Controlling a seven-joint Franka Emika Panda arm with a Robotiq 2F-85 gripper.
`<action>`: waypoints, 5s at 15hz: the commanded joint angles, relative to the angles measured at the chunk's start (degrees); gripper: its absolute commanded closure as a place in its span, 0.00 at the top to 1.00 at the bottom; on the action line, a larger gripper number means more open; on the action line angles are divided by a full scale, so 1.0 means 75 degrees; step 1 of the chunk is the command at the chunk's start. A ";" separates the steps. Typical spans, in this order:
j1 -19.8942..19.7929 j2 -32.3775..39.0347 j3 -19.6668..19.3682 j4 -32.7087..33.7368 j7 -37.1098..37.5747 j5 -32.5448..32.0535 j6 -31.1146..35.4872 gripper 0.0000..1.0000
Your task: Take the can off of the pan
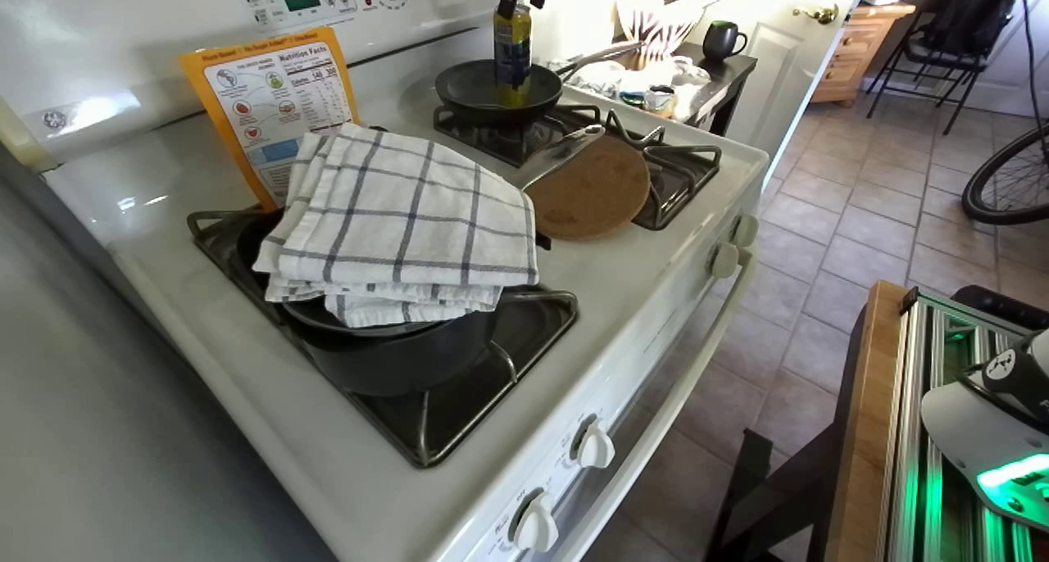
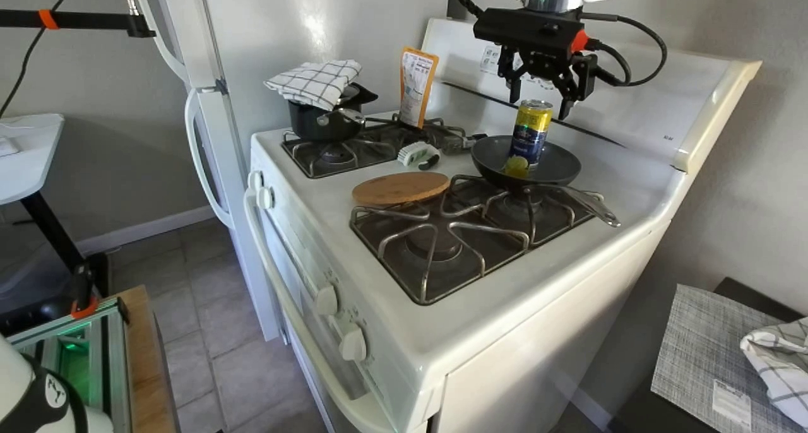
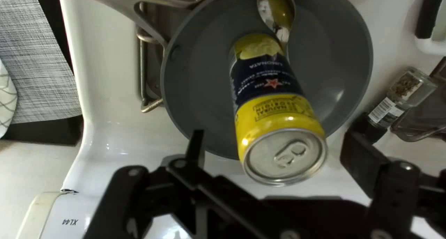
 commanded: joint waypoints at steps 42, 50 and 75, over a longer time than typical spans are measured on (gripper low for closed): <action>0.0388 -0.1062 0.1294 -0.0775 -0.1228 0.0279 -0.0238 0.38; 0.0481 -0.0578 0.1301 -0.1141 -0.1089 0.0241 0.0984 0.38; 0.0023 -0.1533 0.1353 -0.0289 -0.1375 0.0943 -0.0619 1.00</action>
